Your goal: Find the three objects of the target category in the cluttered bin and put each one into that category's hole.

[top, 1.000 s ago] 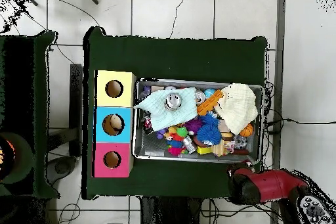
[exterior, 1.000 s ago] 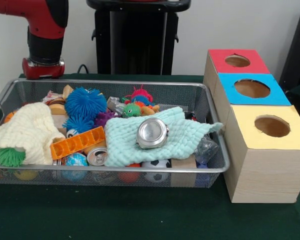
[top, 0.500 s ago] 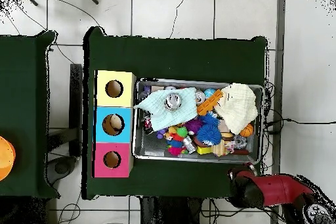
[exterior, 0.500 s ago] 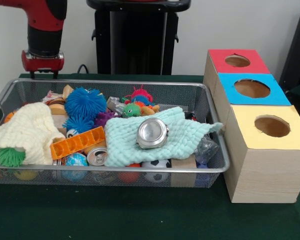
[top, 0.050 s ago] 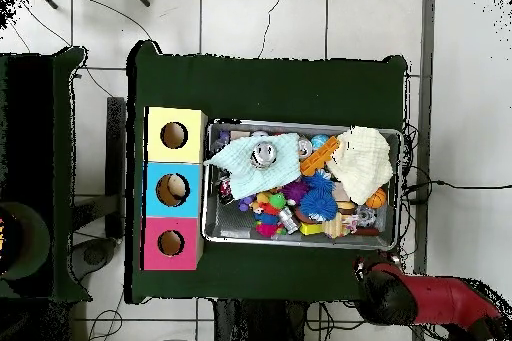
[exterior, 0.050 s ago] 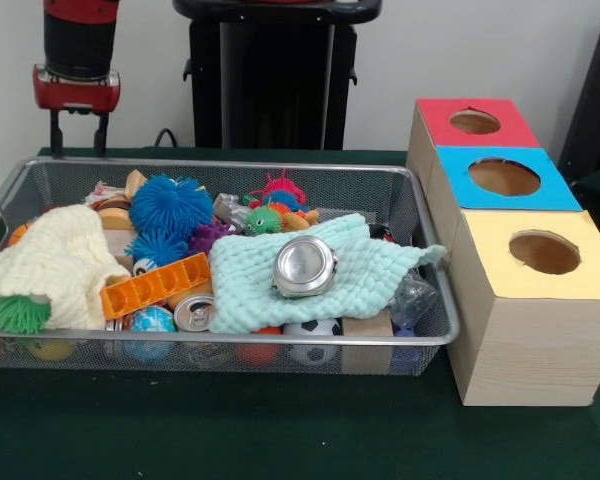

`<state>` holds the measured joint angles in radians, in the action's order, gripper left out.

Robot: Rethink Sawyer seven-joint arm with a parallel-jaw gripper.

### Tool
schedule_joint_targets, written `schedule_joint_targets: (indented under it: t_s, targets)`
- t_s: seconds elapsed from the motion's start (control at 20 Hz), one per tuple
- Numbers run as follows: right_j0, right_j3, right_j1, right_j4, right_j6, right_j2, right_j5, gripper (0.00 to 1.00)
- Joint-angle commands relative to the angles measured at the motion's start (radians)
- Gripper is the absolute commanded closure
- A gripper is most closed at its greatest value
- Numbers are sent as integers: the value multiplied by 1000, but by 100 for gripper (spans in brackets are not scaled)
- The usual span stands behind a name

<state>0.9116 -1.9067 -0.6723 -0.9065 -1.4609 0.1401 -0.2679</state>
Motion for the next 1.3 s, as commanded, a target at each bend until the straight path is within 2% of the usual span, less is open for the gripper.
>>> schedule_joint_targets:
  t_s: [0.05, 0.25, 0.45, 0.8, 1.0, 1.3]
  targets:
    - [-9, -22, -42, 55, 41, 142, -75, 0]
    - [-2, -41, -93, 105, 72, 174, -131, 0]
    - [-3, -45, -110, 145, 72, 200, -155, 0]
    - [-71, -36, -115, 179, 16, 198, -156, 0]
    - [-133, -21, -92, 153, -36, 147, -113, 0]
    - [-187, 43, 23, 101, -96, 76, -25, 0]
